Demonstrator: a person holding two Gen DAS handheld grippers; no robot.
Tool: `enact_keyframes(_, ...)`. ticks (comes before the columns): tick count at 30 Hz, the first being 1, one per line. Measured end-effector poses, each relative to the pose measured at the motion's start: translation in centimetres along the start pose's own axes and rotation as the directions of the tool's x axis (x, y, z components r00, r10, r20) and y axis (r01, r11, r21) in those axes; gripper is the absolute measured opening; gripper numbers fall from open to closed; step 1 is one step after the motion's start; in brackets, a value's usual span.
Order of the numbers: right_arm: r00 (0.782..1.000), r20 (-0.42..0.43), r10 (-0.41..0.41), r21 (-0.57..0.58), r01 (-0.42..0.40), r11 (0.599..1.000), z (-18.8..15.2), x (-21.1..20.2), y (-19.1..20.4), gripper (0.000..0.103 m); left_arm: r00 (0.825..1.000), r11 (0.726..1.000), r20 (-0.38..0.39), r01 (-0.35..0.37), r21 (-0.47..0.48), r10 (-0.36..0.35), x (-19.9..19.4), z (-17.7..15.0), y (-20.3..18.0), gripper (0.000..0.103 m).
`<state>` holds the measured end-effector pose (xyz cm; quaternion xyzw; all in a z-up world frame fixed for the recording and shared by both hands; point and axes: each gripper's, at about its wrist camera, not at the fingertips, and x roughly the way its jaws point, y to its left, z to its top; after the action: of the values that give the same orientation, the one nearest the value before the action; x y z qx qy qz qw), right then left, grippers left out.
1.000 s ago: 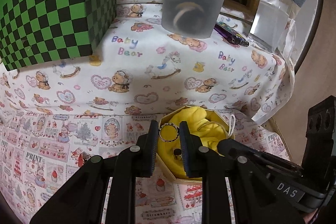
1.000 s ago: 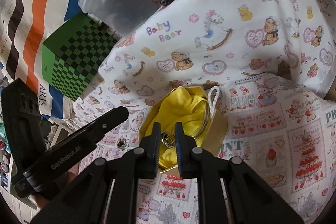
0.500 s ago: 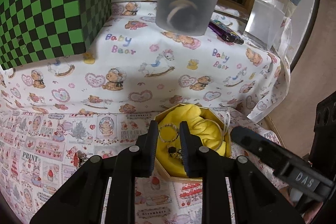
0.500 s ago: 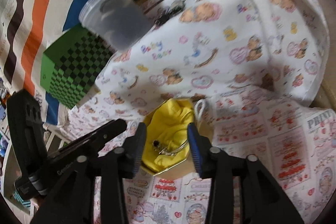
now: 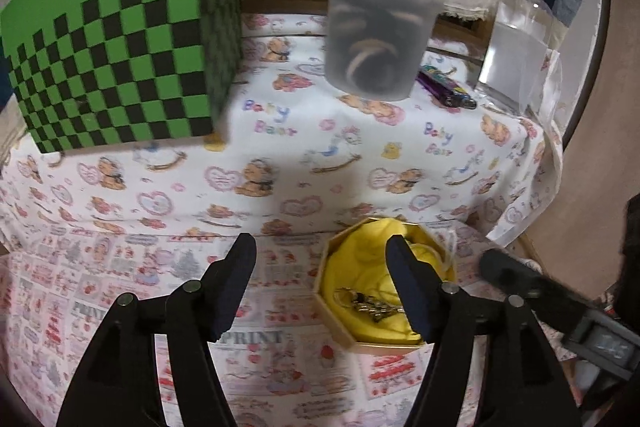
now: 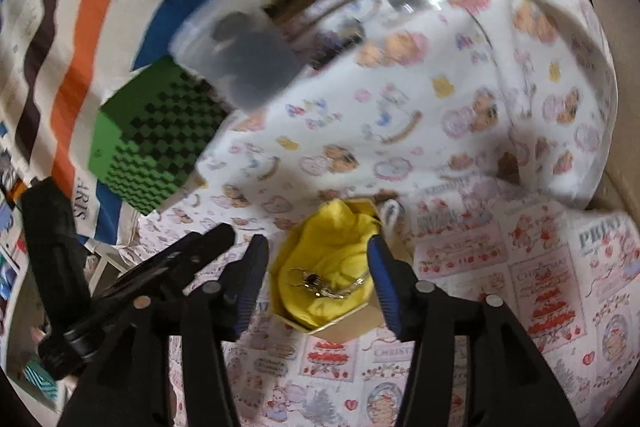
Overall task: Organize jewelry
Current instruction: 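Move both tools back toward the red heart keychain on the table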
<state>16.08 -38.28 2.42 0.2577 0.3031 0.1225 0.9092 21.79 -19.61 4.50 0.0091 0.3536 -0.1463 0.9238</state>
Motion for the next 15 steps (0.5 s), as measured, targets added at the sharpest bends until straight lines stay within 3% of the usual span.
enact_keyframes(4, 0.991, 0.093, -0.094, -0.072, 0.101, 0.992, -0.2, -1.2, 1.6, 0.068, 0.998, 0.998, 0.016, -0.053, 0.017, 0.053, -1.2, 0.3, 0.9, 0.068)
enact_keyframes(10, 0.984, 0.109, -0.139, -0.091, 0.149, 0.985, -0.3, -1.1, 1.9, 0.074, 0.986, 0.995, 0.137, -0.095, 0.027, 0.09, -5.9, 0.0, 2.6, 0.083)
enact_keyframes(15, 0.974, 0.157, -0.161, -0.12, 0.181, 0.976, -0.7, -1.7, 2.8, 0.086, 0.975, 0.995, 0.2, -0.102, -0.004, 0.101, -8.6, -0.6, 4.3, 0.087)
